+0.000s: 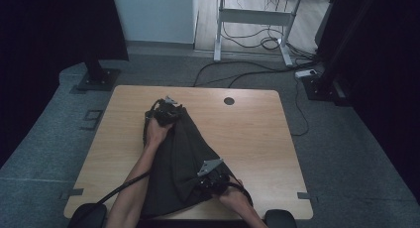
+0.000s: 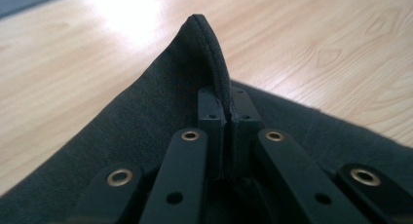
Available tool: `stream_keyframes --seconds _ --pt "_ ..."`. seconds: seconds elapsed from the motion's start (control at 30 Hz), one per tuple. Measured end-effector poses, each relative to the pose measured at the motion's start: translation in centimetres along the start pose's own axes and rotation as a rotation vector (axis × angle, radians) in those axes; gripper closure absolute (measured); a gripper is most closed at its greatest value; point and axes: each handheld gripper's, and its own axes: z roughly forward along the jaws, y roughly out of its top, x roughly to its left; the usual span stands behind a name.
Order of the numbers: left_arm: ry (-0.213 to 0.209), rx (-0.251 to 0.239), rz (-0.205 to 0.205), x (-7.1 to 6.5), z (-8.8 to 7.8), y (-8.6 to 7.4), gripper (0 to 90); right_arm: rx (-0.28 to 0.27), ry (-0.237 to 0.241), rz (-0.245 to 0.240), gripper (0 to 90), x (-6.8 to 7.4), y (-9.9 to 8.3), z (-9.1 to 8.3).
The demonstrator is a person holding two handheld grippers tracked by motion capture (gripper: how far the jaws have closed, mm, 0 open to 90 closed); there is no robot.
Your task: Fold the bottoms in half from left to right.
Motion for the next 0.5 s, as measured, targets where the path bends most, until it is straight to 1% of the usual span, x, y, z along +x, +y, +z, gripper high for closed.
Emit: stream_keyframes --seconds 0.07,0.1,0.13,0.17,0.2,0.27,0.33,0.37,0.4,0.47,0.5 --pt "0.007 0.019 -0.004 -0.1 0.5 -0.1 82.9 0.017 -0.002 -0.004 80.5 0.0 -0.2 0.4" --pt "0.021 0.014 -0.002 -0.1 0.4 0.0 79.3 0.019 0.002 0.005 80.3 0.0 -0.4 0.5" --pt "0.019 0.007 -0.005 -0.1 0.3 0.1 72.3 0.015 0.011 0.019 79.9 -0.1 -0.5 0.5" --pt "0.009 0.002 -0.016 0.1 0.0 0.3 67.3 0.013 0.016 0.025 79.6 -0.2 -0.6 0.5" --pt "0.018 -0.002 -0.014 0.2 -0.4 0.6 59.8 0.011 0.024 0.033 78.9 -0.4 -0.7 0.5" --pt "0.035 -0.012 -0.006 0.2 -1.2 0.9 52.1 0.005 0.032 0.047 78.2 -0.5 -0.8 0.5" --pt "0.048 -0.036 -0.007 0.3 -2.6 1.3 44.7 0.003 0.033 0.054 77.1 -0.6 -0.8 0.6" --pt "0.049 -0.057 -0.015 0.4 -3.5 1.4 40.8 0.002 0.033 0.054 76.5 -0.6 -0.9 0.5" --pt "0.039 -0.069 -0.022 0.4 -4.2 1.4 36.1 0.001 0.032 0.053 76.1 -0.6 -0.9 0.5" --pt "0.023 -0.086 -0.036 0.4 -5.3 1.2 31.1 -0.001 0.03 0.052 75.5 -0.5 -0.9 0.5" --pt "0.001 -0.105 -0.044 0.2 -6.2 0.8 28.7 -0.002 0.029 0.052 75.2 -0.5 -1.0 0.5"
